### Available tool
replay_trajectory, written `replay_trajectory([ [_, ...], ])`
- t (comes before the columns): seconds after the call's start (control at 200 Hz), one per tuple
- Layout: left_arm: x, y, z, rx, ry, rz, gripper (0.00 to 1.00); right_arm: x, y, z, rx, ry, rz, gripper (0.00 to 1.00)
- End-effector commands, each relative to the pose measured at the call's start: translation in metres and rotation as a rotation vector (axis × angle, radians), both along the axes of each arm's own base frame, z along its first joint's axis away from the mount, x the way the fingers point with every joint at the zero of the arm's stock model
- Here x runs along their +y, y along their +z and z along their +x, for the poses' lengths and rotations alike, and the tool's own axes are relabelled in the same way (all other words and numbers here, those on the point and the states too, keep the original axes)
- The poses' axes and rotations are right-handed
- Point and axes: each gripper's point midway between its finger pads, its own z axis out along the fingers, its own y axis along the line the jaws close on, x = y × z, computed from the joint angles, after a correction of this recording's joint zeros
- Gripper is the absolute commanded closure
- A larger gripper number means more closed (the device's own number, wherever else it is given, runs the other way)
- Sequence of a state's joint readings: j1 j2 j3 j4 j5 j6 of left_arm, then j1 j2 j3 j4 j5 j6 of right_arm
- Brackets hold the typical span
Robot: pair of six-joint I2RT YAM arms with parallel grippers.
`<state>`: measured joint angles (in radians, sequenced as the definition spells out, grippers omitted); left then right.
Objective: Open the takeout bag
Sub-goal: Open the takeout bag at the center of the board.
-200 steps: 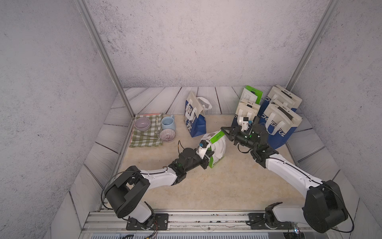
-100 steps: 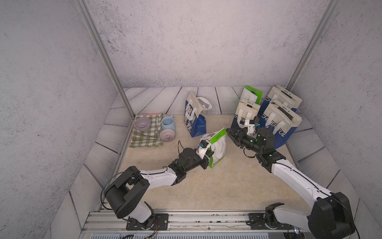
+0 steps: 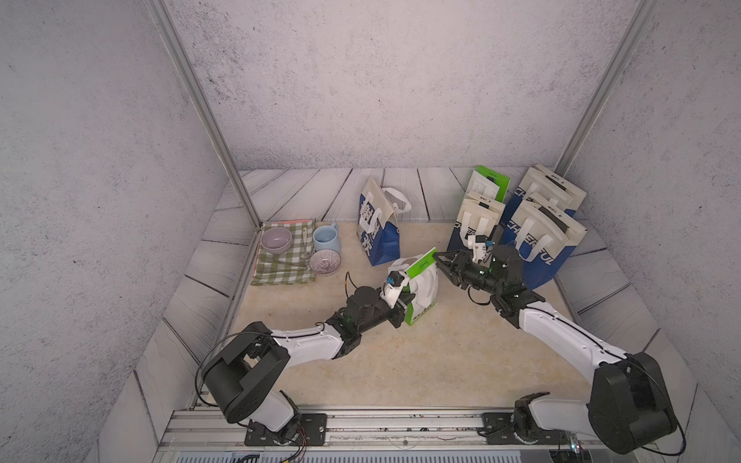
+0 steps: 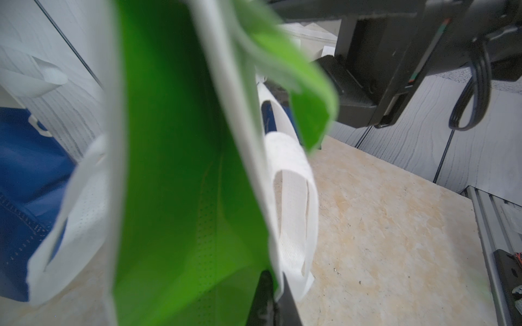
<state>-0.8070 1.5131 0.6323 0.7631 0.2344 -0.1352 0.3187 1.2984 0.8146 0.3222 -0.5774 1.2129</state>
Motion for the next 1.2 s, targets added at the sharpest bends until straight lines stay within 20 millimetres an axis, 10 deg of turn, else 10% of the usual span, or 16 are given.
replay_trajectory([
  [0.0, -0.001, -0.002, -0.001, 0.003, -0.015, 0.008, 1.00, 0.007, 0.030, 0.000, -0.070, 0.032, 0.044, 0.55],
  [1.191, -0.001, -0.005, 0.000, 0.011, -0.018, 0.017, 1.00, 0.012, 0.053, 0.003, -0.083, 0.042, 0.109, 1.00],
])
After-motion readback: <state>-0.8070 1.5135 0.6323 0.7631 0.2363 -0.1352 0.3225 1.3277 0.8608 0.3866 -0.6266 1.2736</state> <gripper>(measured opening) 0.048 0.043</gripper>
